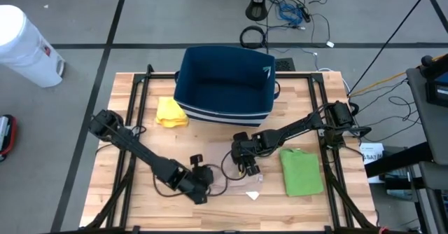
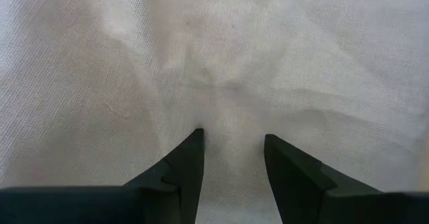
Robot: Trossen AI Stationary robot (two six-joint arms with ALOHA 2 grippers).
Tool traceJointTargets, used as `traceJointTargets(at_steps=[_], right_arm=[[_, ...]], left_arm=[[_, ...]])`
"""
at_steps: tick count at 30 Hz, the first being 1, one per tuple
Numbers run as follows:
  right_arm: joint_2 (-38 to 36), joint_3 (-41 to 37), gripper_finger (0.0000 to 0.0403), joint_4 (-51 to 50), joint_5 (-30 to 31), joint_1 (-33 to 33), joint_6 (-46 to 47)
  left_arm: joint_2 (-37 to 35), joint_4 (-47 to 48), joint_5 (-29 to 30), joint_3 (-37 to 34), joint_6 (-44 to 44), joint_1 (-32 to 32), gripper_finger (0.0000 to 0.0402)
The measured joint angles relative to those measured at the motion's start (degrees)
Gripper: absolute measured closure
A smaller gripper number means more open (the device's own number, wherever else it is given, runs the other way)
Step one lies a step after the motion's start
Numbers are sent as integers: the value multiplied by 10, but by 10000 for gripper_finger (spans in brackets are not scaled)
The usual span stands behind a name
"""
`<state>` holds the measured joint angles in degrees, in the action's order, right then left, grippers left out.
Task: Fold towel
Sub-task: Fold the light pink towel
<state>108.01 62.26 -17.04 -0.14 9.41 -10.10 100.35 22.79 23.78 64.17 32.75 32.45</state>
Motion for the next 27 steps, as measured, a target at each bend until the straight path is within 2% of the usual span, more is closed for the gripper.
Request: traceJointTargets(at_steps=[7, 10, 15, 20, 24, 27], right_arm=[[0, 0, 259, 1, -1, 0, -6], [0, 0, 259, 3, -1, 0, -9], [0, 0, 259, 20, -16, 0, -13], [0, 0, 259, 19, -28, 0, -13], [0, 0, 259, 19, -28, 0, -13], [0, 0, 259, 19, -28, 0, -13]], left_arm=[[0, -3, 138, -10, -65, 32, 278], [0, -2, 157, -10, -80, 34, 278], [0, -72, 150, -10, -157, 14, 278], [0, -161, 55, -10, -267, -14, 278], [0, -168, 35, -10, -318, -40, 278], [-4, -138, 33, -10, -343, -61, 278]])
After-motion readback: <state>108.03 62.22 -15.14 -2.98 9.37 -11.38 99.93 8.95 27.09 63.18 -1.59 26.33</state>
